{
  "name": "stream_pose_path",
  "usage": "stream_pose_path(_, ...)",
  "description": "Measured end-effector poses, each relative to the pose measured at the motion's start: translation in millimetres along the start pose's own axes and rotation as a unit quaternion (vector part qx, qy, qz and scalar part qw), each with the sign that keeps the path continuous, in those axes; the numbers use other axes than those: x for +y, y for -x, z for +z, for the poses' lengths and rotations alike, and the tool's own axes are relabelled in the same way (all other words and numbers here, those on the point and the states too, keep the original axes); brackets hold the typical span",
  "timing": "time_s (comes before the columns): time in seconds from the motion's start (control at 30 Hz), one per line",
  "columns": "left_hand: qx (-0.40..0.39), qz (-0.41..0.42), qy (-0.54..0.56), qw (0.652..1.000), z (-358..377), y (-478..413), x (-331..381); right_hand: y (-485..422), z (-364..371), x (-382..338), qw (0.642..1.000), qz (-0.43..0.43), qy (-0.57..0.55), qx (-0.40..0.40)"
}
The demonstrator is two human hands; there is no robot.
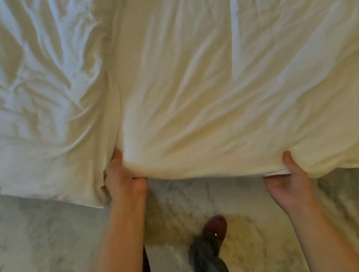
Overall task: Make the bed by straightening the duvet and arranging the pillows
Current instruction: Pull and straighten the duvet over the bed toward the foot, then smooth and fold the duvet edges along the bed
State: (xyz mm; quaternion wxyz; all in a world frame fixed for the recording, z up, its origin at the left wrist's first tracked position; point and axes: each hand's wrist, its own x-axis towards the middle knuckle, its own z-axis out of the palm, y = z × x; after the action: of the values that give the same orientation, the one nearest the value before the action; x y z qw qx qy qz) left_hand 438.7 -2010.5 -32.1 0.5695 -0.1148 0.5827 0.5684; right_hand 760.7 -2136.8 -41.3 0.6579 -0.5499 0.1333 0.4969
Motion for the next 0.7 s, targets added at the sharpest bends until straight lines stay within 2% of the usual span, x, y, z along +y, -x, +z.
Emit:
stream_pose_path(0.1,0.056,0.034,-0.075,0.995,-17.0,-0.4,-4.8,-15.9,-16.9,-31.7,0.998,0.001,-0.055,0.001)
stream_pose_path(0.23,0.093,-0.001,-0.076,0.993,-19.8,-11.4,-23.6,-42.1,-38.3,-79.1,0.996,-0.027,-0.075,0.046)
stream_pose_path(0.3,0.074,-0.037,-0.042,0.996,-24.9,-17.5,-39.4,-53.4,-49.9,-102.4,0.992,-0.036,-0.084,0.086)
stream_pose_path(0.4,-0.006,-0.079,-0.042,0.996,-21.4,-11.6,-61.6,-68.8,-64.5,-137.3,0.989,-0.032,-0.063,0.129)
stream_pose_path(0.47,-0.023,-0.066,-0.05,0.996,-17.5,-10.6,-71.5,-71.5,-66.8,-159.8,0.993,-0.025,-0.032,0.11)
stream_pose_path(0.57,0.034,-0.005,-0.072,0.997,-18.5,-15.2,-77.9,-64.1,-86.8,-185.1,0.995,-0.07,-0.016,0.075)
stream_pose_path(0.63,0.066,0.027,-0.11,0.991,-20.3,-13.3,-80.8,-50.3,-112.7,-175.7,0.994,-0.065,0.013,0.091)
stream_pose_path(0.7,0.084,0.049,-0.14,0.985,-18.3,-11.1,-81.7,-46.3,-132.5,-157.3,0.989,-0.038,0.014,0.141)
